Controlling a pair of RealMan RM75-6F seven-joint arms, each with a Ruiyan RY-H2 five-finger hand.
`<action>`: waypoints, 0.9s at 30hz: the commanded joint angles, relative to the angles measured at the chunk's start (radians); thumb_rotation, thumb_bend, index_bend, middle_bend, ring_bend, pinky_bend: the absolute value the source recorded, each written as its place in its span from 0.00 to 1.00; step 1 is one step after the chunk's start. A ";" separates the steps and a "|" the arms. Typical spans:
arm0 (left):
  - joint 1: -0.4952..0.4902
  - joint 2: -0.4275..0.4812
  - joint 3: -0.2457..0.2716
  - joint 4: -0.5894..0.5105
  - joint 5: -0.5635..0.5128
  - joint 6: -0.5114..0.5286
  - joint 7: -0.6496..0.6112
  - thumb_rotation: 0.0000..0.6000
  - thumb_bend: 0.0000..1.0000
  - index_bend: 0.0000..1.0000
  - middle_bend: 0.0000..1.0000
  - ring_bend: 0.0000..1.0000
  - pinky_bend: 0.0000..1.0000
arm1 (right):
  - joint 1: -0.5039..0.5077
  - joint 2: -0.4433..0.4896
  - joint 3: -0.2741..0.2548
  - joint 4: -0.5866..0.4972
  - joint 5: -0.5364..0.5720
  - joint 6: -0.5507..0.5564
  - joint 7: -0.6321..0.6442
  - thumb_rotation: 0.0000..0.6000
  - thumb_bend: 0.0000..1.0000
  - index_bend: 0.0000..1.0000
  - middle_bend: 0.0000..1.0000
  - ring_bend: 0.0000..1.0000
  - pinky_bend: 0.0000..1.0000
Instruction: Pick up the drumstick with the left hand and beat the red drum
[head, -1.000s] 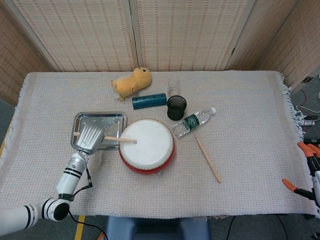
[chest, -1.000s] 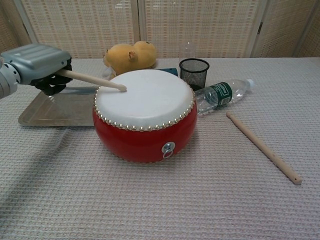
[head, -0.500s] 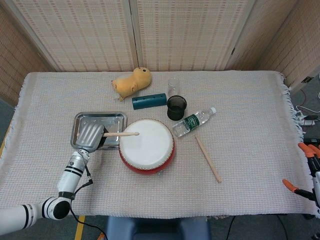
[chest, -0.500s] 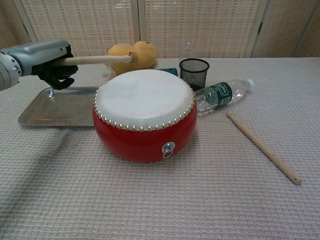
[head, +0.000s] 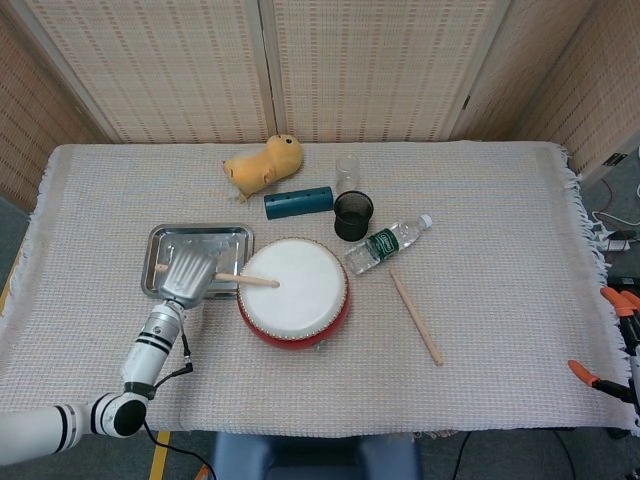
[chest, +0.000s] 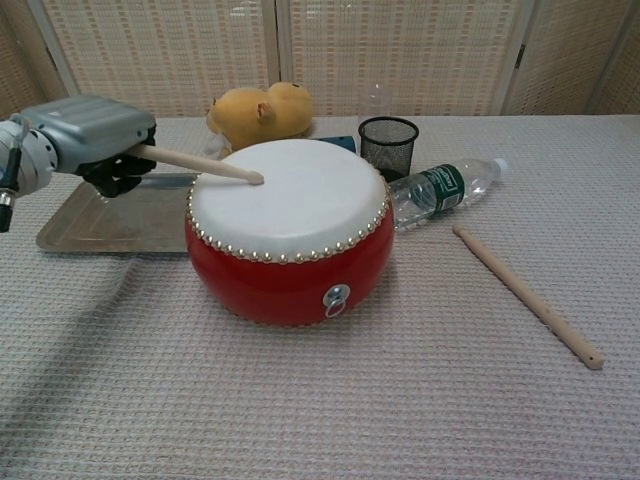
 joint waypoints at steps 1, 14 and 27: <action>0.035 0.053 -0.057 -0.076 0.014 -0.018 -0.283 1.00 0.72 1.00 1.00 1.00 1.00 | 0.001 -0.002 0.001 0.002 0.000 -0.002 0.001 1.00 0.09 0.04 0.13 0.00 0.04; -0.020 0.009 0.076 -0.015 0.080 -0.034 -0.038 1.00 0.72 1.00 1.00 1.00 1.00 | 0.002 -0.004 0.002 0.008 0.008 -0.011 0.007 1.00 0.09 0.04 0.13 0.00 0.04; 0.024 0.082 0.013 -0.127 0.144 0.029 -0.231 1.00 0.72 1.00 1.00 1.00 1.00 | 0.001 -0.007 0.004 0.014 0.009 -0.010 0.015 1.00 0.09 0.04 0.13 0.00 0.04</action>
